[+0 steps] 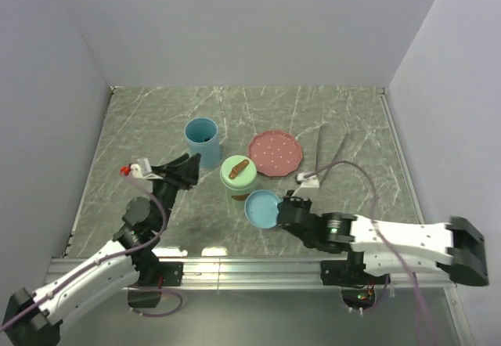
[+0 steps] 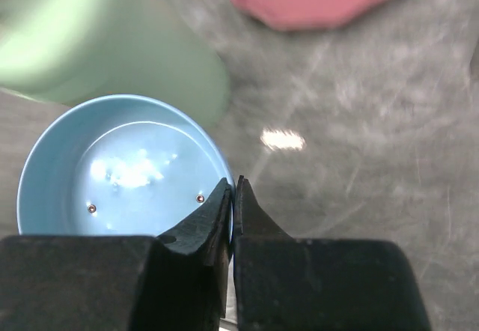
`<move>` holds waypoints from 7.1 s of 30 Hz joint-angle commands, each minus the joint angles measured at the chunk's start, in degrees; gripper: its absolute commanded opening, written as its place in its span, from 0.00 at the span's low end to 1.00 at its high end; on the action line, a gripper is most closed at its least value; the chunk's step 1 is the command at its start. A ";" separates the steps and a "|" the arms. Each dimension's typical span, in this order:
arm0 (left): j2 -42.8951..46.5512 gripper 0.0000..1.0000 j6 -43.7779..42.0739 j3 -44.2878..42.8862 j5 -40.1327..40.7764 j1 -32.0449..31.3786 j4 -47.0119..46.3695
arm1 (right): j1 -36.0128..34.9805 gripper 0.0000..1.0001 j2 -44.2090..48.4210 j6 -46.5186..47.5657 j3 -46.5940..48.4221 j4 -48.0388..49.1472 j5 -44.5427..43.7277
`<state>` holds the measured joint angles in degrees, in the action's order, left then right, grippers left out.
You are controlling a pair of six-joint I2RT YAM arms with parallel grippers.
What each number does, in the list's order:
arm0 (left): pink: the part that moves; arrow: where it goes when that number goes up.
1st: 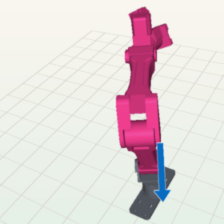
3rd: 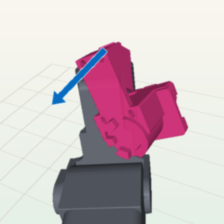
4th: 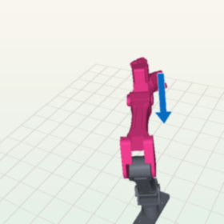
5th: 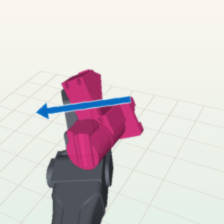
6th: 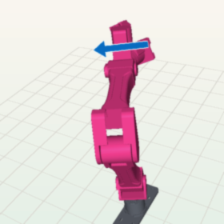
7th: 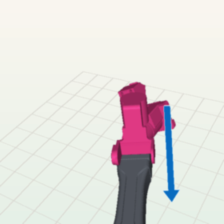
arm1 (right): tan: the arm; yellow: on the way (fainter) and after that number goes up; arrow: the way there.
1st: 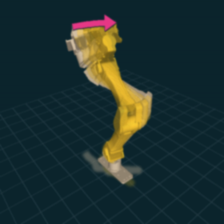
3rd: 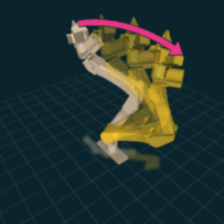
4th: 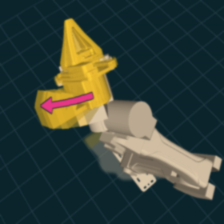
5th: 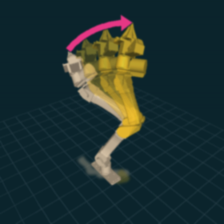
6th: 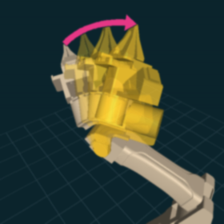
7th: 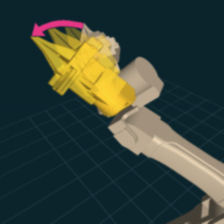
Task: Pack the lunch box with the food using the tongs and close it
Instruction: Pick up the lid of the lunch box with the right arm, then pass the lid of the lunch box from the right arm to the left, then put the lid back on the lunch box
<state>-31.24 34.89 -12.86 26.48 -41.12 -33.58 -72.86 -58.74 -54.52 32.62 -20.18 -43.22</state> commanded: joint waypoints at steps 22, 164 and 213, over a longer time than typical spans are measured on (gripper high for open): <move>-4.09 0.55 -0.79 3.11 -49.42 0.25 -37.16 | 20.64 0.00 14.18 20.69 6.49 47.33 56.57; -41.77 0.00 -26.29 -63.23 3.78 5.69 50.96 | 27.86 0.50 15.75 24.46 0.79 38.47 32.15; -60.68 0.00 -19.51 -81.00 -4.85 15.46 86.23 | 28.30 0.51 32.02 24.20 -10.47 33.28 28.11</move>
<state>-90.54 15.88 -92.16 21.89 -26.41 52.97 -44.95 -27.24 -30.35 22.85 12.32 -14.72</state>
